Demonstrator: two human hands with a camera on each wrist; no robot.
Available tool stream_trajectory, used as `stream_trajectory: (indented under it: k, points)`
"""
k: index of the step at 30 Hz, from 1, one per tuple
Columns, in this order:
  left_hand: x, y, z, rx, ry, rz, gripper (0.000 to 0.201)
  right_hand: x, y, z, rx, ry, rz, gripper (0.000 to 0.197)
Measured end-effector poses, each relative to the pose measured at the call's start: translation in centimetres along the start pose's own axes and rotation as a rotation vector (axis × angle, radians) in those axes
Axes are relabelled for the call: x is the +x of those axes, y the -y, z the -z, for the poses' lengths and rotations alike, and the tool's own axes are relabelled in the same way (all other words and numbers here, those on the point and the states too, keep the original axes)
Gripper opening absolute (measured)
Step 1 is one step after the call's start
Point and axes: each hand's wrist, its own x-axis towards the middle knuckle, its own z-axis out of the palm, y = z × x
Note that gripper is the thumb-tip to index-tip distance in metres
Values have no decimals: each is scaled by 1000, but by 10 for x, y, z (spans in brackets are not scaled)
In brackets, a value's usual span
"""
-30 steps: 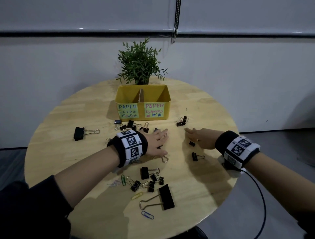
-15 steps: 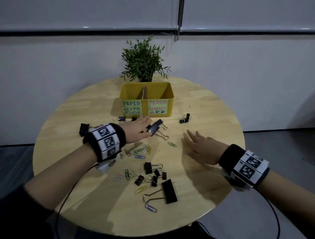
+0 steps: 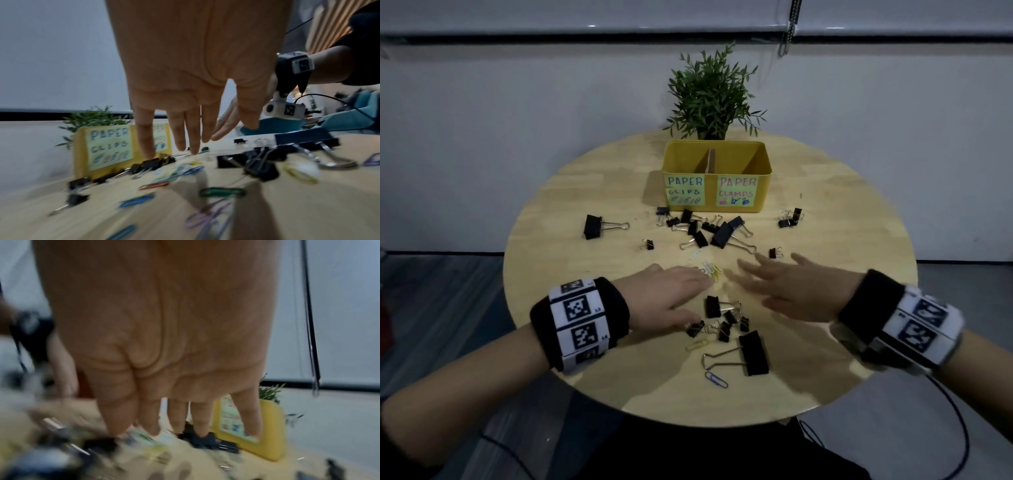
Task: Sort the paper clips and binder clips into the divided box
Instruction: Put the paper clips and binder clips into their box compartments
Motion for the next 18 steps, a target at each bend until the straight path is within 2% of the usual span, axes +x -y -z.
stream_trajectory:
  k: [2,5,9,13,15,18]
  points:
    - [1,-6,-3,87,137,-41,67,-19,11,-4,73,90,128,55]
    - [5,-10,-8,150,273,-35,67,-36,19,-20,13,135,228,54]
    - [11,-18,-12,173,234,-9,73,-47,6,-35,-109,107,127,66]
    - [6,-20,-10,159,176,70,86,-52,-8,-35,-107,50,-27,75]
    - [-2,-19,-8,147,219,116,89,-49,-5,-34,-91,-4,-25,73]
    - [-18,-14,-8,117,281,135,87,-34,12,-31,-71,-88,74,73]
